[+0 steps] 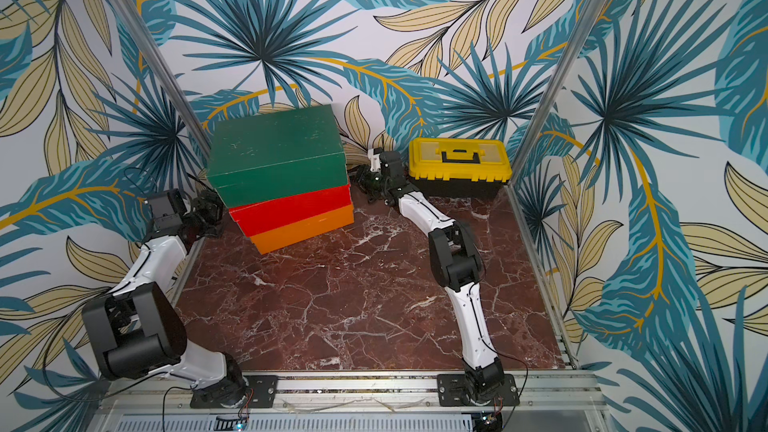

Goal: Stack the shoeboxes
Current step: Move the shoebox to the shoebox.

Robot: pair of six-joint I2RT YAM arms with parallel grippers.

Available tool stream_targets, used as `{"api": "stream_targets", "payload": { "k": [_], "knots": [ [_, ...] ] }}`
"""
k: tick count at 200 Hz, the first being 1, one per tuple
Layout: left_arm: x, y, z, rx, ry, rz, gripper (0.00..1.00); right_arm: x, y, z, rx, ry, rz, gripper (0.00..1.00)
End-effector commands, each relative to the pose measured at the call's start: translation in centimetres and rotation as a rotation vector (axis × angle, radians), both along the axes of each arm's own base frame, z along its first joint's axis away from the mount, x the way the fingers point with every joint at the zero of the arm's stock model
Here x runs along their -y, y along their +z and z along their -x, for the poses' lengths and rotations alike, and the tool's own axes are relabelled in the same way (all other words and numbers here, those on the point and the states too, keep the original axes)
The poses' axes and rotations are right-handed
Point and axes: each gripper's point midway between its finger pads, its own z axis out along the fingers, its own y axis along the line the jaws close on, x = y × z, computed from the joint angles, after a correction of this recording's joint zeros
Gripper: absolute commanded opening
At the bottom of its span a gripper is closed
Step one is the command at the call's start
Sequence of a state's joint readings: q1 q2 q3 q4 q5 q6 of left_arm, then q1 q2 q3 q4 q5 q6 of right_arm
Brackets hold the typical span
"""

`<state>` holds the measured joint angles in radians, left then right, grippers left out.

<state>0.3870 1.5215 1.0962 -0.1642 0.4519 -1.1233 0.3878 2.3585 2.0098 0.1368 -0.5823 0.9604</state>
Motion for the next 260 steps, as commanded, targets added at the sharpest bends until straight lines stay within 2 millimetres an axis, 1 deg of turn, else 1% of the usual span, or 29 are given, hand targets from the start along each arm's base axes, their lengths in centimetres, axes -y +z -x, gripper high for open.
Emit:
{"api": "stream_targets", "payload": {
  "k": [1,33,66,89,100,119,136,156,181,198,207,217,236,250,260],
  "knots": [
    [2.6,-0.8,-0.8,0.005,-0.123,0.023,0.92,-2.8,-1.6,1.5,-0.013,0.081,0.003,0.34],
    [2.3,-1.7,-1.2,-0.014,-0.119,0.025,0.92,-2.9,-2.1,1.1,-0.018,0.083,0.006,0.34],
    [2.2,-1.3,-1.5,-0.003,-0.123,0.015,0.92,-2.7,-1.9,0.4,-0.009,0.068,0.021,0.35],
    [2.3,-1.3,-1.9,-0.002,-0.132,0.022,0.92,-2.8,-2.1,-0.2,-0.024,0.072,0.026,0.35],
    [2.2,-1.4,-1.9,-0.003,-0.133,0.029,0.92,-2.9,-2.1,-0.2,-0.029,0.080,0.022,0.35],
    [1.9,-1.7,-1.7,-0.010,-0.123,0.032,0.92,-2.4,-2.2,0.2,-0.028,0.071,0.029,0.35],
    [1.5,-1.8,-1.3,-0.012,-0.118,0.038,0.92,-1.0,-1.8,0.4,-0.015,0.041,0.039,0.35],
    [0.8,-1.4,-0.5,0.001,-0.105,0.042,0.92,1.8,-0.7,0.4,0.005,0.000,0.029,0.36],
    [-1.2,0.3,0.8,0.043,-0.077,0.047,0.93,5.4,1.4,0.4,0.026,-0.029,-0.009,0.35],
    [-1.8,1.7,1.7,0.075,-0.059,0.032,0.93,7.5,2.8,0.7,0.053,-0.059,-0.016,0.38],
    [-2.0,2.1,2.0,0.085,-0.051,0.025,0.94,8.0,3.5,0.9,0.070,-0.064,-0.009,0.39],
    [-2.2,2.4,2.2,0.087,-0.042,0.027,0.94,8.1,4.0,1.2,0.078,-0.060,0.005,0.39],
    [-2.8,2.2,2.6,0.084,-0.031,0.058,0.94,8.2,4.7,2.0,0.085,-0.047,0.013,0.37],
    [-3.3,2.0,3.3,0.079,-0.012,0.071,0.94,8.7,5.5,3.2,0.105,-0.052,0.024,0.37],
    [-3.6,2.2,3.9,0.085,0.005,0.059,0.94,9.0,6.2,4.2,0.124,-0.055,0.028,0.37]
  ]
}}
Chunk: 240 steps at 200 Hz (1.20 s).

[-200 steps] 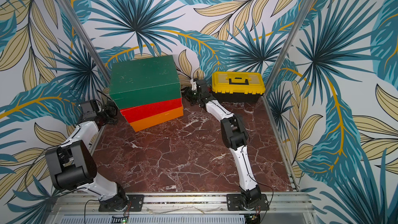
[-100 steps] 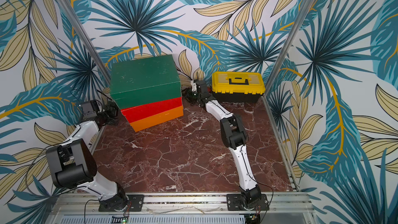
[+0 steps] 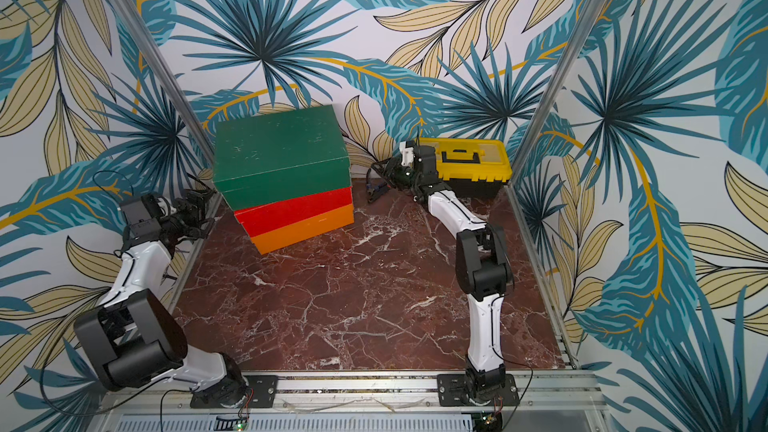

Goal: Stack the shoeboxes
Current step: Move the shoebox to the shoebox.

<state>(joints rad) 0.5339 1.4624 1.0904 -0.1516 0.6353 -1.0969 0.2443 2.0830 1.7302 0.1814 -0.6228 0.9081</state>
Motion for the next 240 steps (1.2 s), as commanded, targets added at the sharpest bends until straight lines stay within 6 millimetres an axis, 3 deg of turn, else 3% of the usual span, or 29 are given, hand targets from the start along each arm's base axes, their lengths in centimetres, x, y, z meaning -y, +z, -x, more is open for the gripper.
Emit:
{"api": "stream_targets", "payload": {
  "k": [1,26,46,73,100,123,159,240],
  "knots": [
    [-0.6,-1.1,1.8,-0.020,0.027,0.023,0.94,-0.5,1.1,2.7,0.049,0.037,0.023,0.37],
    [-0.8,0.8,3.1,0.019,0.055,-0.022,0.94,-0.2,3.2,6.2,0.108,0.056,-0.003,0.38],
    [-0.4,2.8,3.3,0.063,0.042,-0.038,0.94,-0.7,3.8,8.8,0.130,0.080,-0.007,0.38],
    [0.1,4.7,3.4,0.102,0.024,-0.049,0.94,-3.6,4.4,11.3,0.158,0.155,-0.003,0.39],
    [0.2,5.4,3.7,0.094,0.021,-0.065,0.95,-6.6,5.2,12.8,0.173,0.224,0.010,0.37],
    [0.4,6.3,3.6,0.112,0.006,-0.070,0.95,-8.2,5.0,12.5,0.167,0.237,0.038,0.38],
    [0.8,8.0,3.8,0.150,-0.013,-0.089,0.95,-9.5,4.4,9.8,0.139,0.237,0.059,0.36],
    [2.0,10.2,3.2,0.200,-0.076,-0.117,0.95,-10.6,4.6,7.0,0.124,0.228,0.093,0.37]
  ]
}}
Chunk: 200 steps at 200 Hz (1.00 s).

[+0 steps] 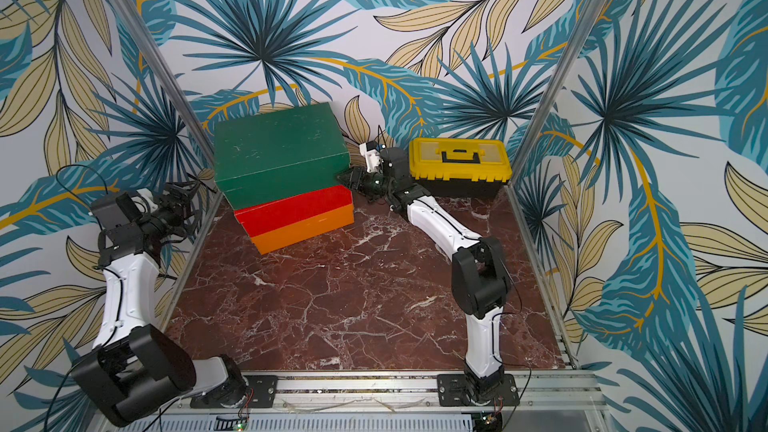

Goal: Stack the shoeboxes
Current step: Move the shoebox to the shoebox.

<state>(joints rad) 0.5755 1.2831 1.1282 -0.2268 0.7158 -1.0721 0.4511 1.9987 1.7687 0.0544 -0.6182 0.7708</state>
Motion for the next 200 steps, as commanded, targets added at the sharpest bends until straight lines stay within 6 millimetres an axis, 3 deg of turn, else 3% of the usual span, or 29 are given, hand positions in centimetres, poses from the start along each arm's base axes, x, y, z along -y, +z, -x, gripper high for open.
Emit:
{"api": "stream_targets", "payload": {
  "k": [1,24,56,82,104,123,166,200],
  "knots": [
    [0.6,2.7,-0.1,0.057,-0.035,-0.051,0.95,-0.3,0.6,-0.9,0.015,0.000,0.013,0.37],
    [1.0,3.0,-0.2,0.065,-0.047,-0.056,0.95,-0.7,1.0,-0.8,0.014,0.013,0.003,0.36],
    [1.7,3.1,-0.8,0.066,-0.070,-0.059,0.95,0.9,2.2,0.4,0.054,-0.014,0.042,0.36],
    [2.9,3.3,-1.6,0.069,-0.109,-0.065,0.96,4.7,3.7,0.0,0.072,-0.088,0.029,0.37],
    [3.4,3.5,-1.9,0.074,-0.124,-0.073,0.95,8.5,4.3,-2.2,0.045,-0.155,-0.035,0.36],
    [3.5,3.9,-1.8,0.081,-0.122,-0.078,0.95,10.5,3.8,-4.2,0.033,-0.218,-0.009,0.40],
    [3.9,5.0,-2.4,0.104,-0.137,-0.100,0.95,8.4,1.9,-8.6,-0.048,-0.157,-0.067,0.39],
    [3.9,5.0,-3.3,0.108,-0.151,-0.132,0.98,6.4,0.9,-10.0,-0.068,-0.121,-0.094,0.45]
  ]
}}
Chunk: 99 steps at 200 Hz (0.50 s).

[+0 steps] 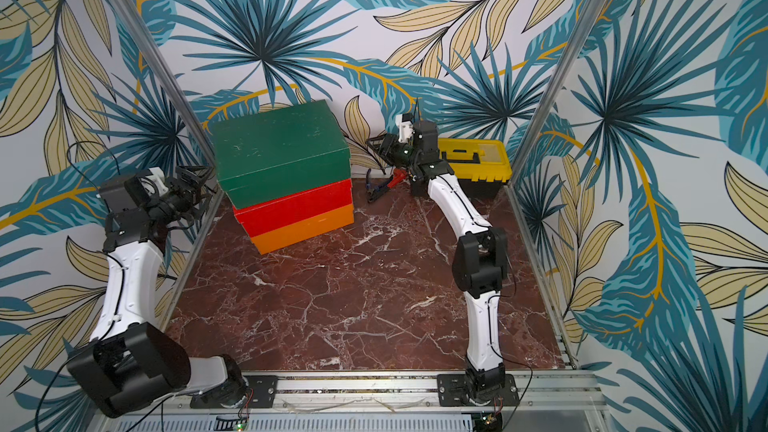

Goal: Stack the shoeboxes
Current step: Move the shoebox to the shoebox.

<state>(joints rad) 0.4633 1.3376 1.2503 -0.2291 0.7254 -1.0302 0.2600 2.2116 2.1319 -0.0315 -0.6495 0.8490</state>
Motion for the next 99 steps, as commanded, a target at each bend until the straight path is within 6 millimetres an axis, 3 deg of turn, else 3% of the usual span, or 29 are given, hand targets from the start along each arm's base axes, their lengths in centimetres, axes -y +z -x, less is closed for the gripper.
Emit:
{"api": "stream_targets", "payload": {
  "k": [1,44,99],
  "knots": [
    [0.1,1.7,-0.8,0.044,-0.020,-0.060,0.98,-2.0,-1.4,-0.1,-0.057,0.057,-0.030,0.46],
    [1.1,1.2,-2.5,0.036,-0.067,-0.072,0.98,-5.4,-2.0,-0.2,-0.054,0.112,-0.027,0.49],
    [2.1,2.6,-2.6,0.071,-0.078,-0.109,0.99,-6.5,-1.8,-0.1,-0.041,0.119,-0.016,0.51]
  ]
}}
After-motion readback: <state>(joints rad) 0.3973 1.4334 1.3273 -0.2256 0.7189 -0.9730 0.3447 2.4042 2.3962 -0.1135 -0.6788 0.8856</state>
